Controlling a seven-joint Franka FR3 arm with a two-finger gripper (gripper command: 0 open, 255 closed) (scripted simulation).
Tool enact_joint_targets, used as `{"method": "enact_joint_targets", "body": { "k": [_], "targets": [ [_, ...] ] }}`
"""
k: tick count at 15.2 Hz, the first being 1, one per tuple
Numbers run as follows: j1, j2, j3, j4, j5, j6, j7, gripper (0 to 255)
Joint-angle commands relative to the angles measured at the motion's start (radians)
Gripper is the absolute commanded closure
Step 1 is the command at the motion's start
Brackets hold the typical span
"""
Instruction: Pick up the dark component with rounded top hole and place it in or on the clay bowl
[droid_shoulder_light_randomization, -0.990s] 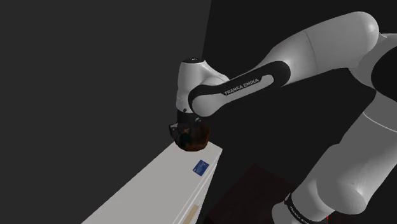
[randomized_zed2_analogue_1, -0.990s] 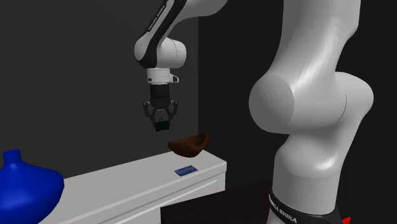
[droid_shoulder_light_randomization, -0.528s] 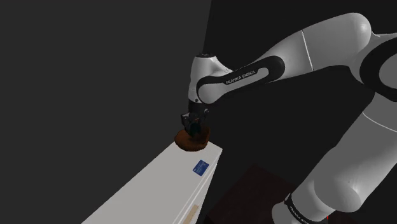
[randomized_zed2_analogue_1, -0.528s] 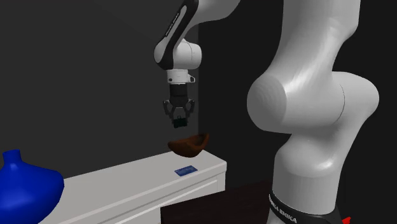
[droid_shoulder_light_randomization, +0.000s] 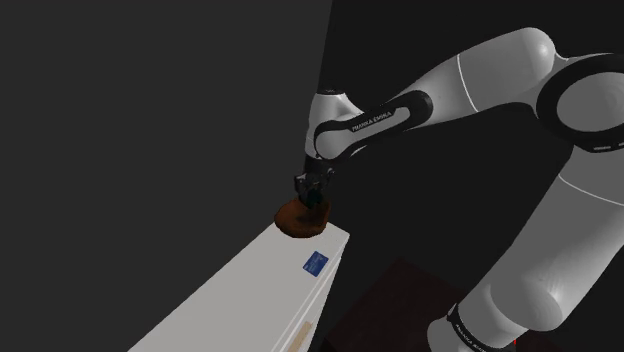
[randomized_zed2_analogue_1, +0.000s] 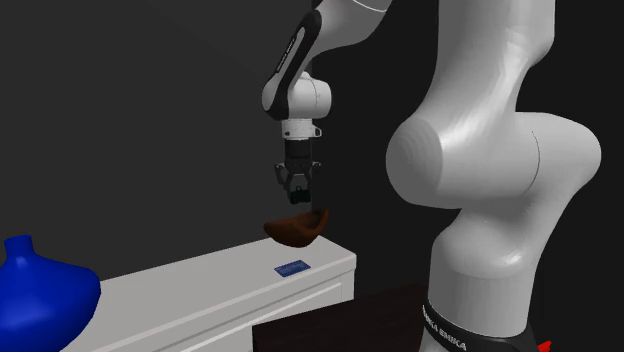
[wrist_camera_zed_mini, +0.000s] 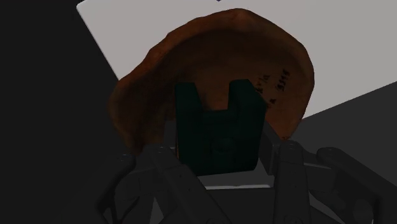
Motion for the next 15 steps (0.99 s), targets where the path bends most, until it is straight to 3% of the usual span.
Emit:
{"method": "enact_joint_targets", "body": {
  "k": [1,8,15],
  "targets": [
    [0.0,0.019,-0.002,-0.006,-0.007,0.026,0.003,255],
    [0.004,0.083,-0.008,-0.028,-0.03,0.11,0.02,255],
    [0.004,0.083,-0.008,-0.028,-0.03,0.11,0.02,255]
  ]
}}
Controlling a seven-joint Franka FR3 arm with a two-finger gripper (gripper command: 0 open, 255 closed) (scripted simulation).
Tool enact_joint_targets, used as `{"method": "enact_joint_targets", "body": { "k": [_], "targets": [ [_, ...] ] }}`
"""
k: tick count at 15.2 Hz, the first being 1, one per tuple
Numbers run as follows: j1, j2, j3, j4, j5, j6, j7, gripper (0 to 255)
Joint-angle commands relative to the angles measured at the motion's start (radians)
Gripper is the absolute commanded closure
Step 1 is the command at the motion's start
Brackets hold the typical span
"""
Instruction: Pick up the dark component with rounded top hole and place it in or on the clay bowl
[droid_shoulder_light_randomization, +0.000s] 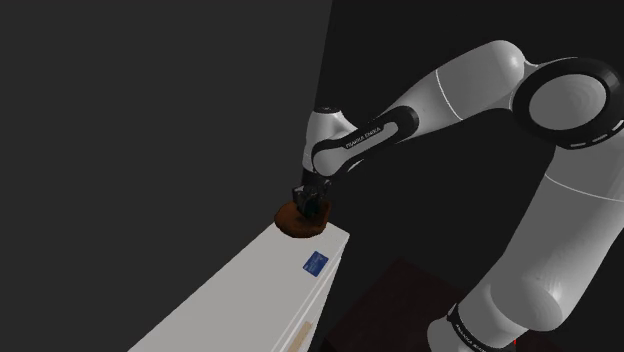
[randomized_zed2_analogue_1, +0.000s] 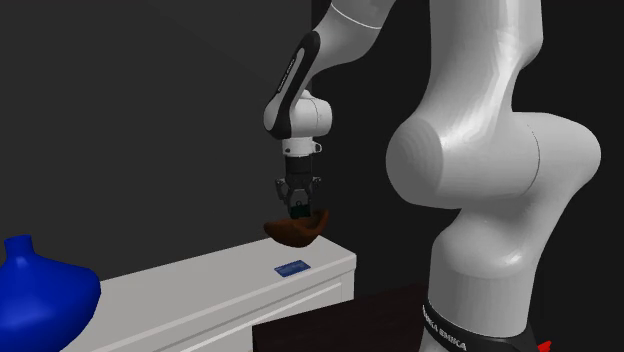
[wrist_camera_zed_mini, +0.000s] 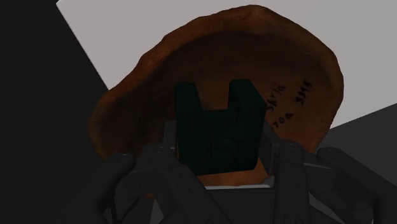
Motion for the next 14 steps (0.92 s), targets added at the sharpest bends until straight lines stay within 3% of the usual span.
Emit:
{"method": "enact_joint_targets", "body": {
  "k": [1,2,7,11,14],
  "targets": [
    [0.0,0.0,0.0,0.0,0.0,0.0,0.0,255],
    [0.0,0.0,0.0,0.0,0.0,0.0,0.0,0],
    [0.0,0.0,0.0,0.0,0.0,0.0,0.0,0],
    [-0.004,-0.084,0.009,0.036,0.031,-0.118,-0.021,0],
    [-0.004,-0.084,0.008,0.036,0.031,-0.118,-0.021,0]
  ]
}}
